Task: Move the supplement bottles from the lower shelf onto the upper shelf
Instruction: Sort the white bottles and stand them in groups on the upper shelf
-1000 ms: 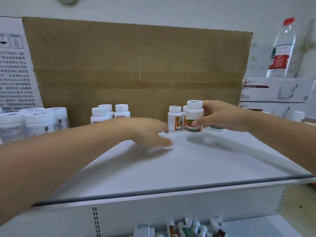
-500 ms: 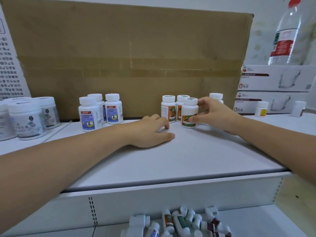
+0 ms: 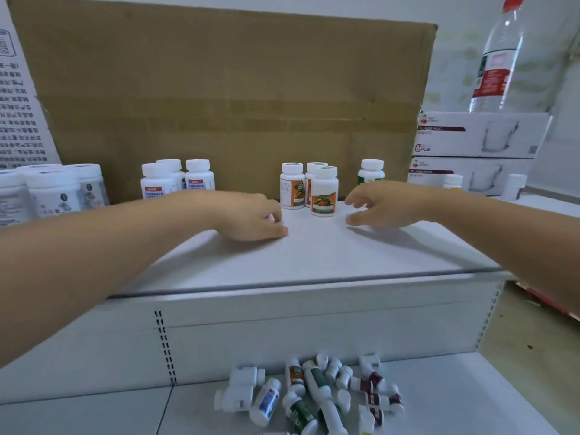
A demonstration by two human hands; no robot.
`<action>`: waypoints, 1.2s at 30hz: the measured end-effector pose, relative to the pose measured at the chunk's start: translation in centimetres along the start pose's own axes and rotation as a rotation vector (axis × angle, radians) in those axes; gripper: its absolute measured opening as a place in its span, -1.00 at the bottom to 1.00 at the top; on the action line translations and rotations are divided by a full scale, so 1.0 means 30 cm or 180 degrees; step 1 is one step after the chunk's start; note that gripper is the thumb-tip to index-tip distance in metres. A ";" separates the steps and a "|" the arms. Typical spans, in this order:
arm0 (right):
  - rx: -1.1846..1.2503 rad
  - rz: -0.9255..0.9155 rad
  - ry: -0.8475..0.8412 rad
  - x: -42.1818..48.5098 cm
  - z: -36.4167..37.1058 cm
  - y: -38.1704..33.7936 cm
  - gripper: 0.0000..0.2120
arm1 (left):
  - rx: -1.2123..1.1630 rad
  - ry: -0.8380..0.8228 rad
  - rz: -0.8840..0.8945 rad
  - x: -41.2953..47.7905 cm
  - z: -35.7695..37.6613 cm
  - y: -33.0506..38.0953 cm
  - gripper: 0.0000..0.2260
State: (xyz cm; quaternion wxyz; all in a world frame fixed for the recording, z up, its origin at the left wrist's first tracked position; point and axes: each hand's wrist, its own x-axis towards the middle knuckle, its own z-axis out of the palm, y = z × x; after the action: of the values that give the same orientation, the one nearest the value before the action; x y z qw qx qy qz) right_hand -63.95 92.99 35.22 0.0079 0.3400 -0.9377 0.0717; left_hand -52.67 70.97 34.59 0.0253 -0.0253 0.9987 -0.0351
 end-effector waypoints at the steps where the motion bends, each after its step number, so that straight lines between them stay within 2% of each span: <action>1: -0.0031 -0.0088 0.0060 -0.042 -0.001 0.004 -0.53 | -0.0002 0.0013 0.0020 -0.027 -0.009 0.011 -0.62; 4: -0.0154 -0.0397 0.0308 -0.196 0.016 0.003 -0.58 | -0.0150 0.0101 0.0163 -0.125 -0.013 0.053 -0.65; 10: -0.0402 -0.0750 0.0429 -0.490 0.048 0.010 -0.54 | -0.0203 0.0354 0.0190 -0.386 0.006 0.154 -0.64; 15: -0.0622 -0.1029 0.0629 -0.655 0.098 0.043 -0.47 | 0.0059 0.0967 0.0365 -0.554 0.119 0.196 -0.62; 18: -0.0588 -0.1212 0.0665 -0.731 0.145 0.059 -0.45 | 0.0112 0.1205 0.0509 -0.635 0.215 0.230 -0.52; 20: -0.0684 -0.1303 0.0605 -0.764 0.196 0.069 -0.46 | 0.0171 0.1174 0.0572 -0.670 0.280 0.256 -0.46; 25: -0.0870 -0.1441 0.0413 -0.759 0.356 0.073 -0.49 | 0.0462 0.0671 0.0408 -0.655 0.444 0.266 -0.37; 29: -0.0782 -0.1346 0.0165 -0.667 0.502 0.075 -0.52 | 0.0444 0.0481 0.0266 -0.563 0.580 0.210 -0.58; 33: -0.0813 -0.1157 0.0001 -0.542 0.652 0.070 -0.56 | 0.0676 0.0397 0.0164 -0.459 0.729 0.138 -0.60; 36: -0.0732 -0.0971 -0.0101 -0.453 0.760 0.054 -0.57 | 0.0493 0.0388 0.0159 -0.391 0.824 0.068 -0.61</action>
State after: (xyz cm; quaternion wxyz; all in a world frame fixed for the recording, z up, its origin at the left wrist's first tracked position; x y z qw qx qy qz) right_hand -53.77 99.68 11.59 0.0426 0.4762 -0.8772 -0.0433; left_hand -39.77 71.92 10.38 -0.0328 0.0038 0.9930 -0.1131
